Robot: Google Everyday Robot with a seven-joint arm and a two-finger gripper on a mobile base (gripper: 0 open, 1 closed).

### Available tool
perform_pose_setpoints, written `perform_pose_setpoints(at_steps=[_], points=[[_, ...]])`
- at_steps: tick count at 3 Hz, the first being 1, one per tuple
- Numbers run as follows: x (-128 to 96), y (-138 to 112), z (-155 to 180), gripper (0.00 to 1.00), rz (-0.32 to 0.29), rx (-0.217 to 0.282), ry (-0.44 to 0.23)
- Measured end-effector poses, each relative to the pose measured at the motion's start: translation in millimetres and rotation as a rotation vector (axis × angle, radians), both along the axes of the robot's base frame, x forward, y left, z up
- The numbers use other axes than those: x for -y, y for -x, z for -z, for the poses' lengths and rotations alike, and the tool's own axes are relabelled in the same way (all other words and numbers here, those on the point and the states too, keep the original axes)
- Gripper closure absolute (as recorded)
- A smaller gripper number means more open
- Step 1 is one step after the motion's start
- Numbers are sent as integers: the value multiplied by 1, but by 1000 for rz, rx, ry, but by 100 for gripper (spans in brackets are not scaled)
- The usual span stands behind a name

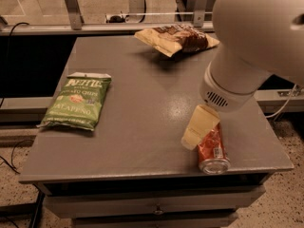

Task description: Place coke can upright

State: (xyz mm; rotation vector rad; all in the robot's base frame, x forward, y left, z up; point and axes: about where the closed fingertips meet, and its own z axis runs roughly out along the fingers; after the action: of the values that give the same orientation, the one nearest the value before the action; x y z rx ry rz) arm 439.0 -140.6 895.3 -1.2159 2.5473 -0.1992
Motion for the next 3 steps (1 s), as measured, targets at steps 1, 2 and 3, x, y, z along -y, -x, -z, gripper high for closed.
perform_pose_setpoints(at_steps=[1,2,3], points=[[-1,-2,1,0,112,2,-31],[-1,-2,1,0,121,2,-36],[7,-3,-1,0,222,-5,-71]])
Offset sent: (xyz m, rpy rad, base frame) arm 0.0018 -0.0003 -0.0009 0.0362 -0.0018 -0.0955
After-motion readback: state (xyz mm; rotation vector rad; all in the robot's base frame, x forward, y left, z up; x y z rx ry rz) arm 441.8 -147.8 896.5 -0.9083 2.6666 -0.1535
